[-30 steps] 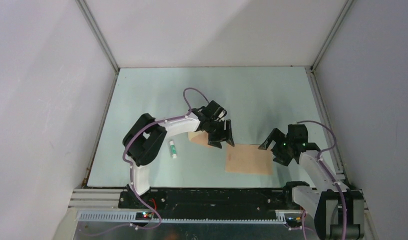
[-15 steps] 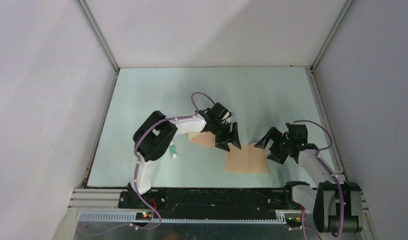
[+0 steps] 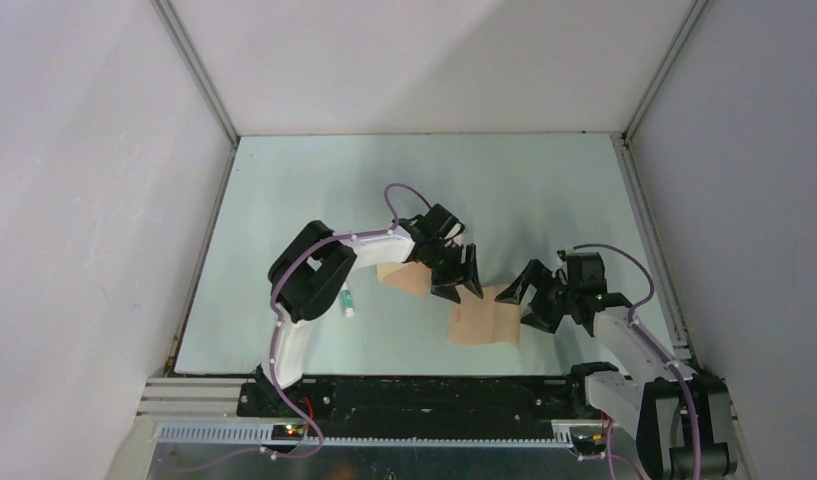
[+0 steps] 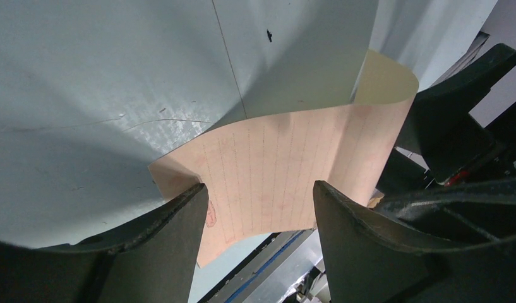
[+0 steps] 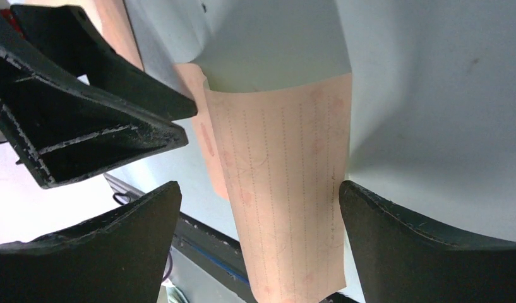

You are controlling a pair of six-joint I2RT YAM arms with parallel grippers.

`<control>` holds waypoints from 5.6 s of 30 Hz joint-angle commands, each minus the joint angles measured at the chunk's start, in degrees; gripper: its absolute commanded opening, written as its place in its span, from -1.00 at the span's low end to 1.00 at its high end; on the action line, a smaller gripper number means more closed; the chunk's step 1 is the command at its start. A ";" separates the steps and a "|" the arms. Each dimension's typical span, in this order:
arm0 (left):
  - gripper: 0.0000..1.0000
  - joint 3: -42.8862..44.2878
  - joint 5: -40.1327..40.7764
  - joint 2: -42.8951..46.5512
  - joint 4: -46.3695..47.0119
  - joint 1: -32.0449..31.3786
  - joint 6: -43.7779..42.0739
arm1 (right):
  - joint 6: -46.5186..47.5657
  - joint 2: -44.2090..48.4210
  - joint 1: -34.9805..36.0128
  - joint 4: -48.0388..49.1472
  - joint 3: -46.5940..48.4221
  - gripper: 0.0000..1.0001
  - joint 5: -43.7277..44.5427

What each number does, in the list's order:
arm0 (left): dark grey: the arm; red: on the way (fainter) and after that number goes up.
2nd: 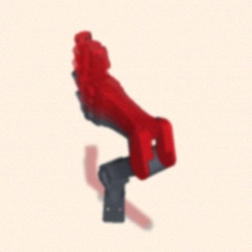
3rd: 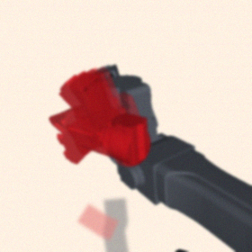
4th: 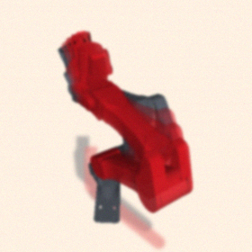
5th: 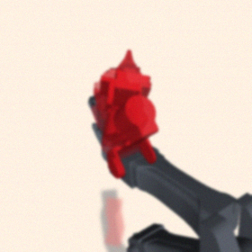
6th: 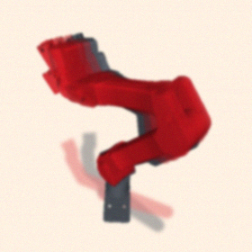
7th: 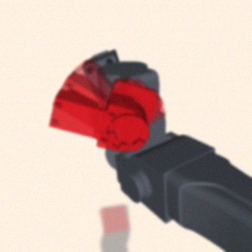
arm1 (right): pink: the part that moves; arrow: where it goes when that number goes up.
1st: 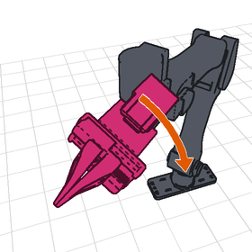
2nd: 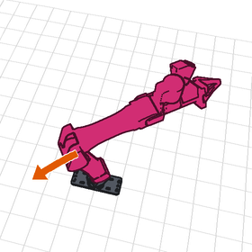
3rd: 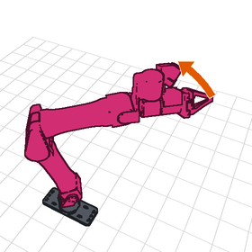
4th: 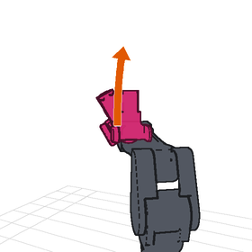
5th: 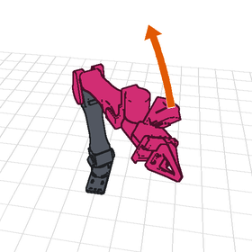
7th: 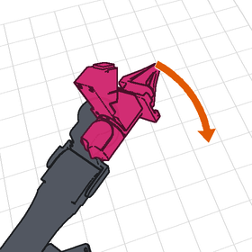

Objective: Place the letter into the envelope and seal it
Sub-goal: Fold the letter at the center of the board.

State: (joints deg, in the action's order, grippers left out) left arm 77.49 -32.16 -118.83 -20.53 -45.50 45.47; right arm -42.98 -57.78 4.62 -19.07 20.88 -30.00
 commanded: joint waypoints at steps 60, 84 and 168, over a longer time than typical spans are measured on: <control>0.42 -2.05 5.61 -1.53 -3.62 -0.13 -3.63 | -9.70 7.41 10.60 -1.05 9.08 0.95 6.38; 0.42 -0.38 5.45 -2.65 -4.79 -0.10 -3.63 | -12.15 8.53 14.76 1.67 9.09 0.94 2.92; 0.41 -2.61 8.45 2.94 -6.34 0.59 -3.50 | -10.32 1.65 22.04 9.75 5.41 0.94 9.66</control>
State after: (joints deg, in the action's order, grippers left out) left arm 77.25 -30.11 -117.89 -22.11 -45.45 44.03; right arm -54.37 -53.49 26.20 -12.75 27.03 -21.50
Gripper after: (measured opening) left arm 0.703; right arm 0.973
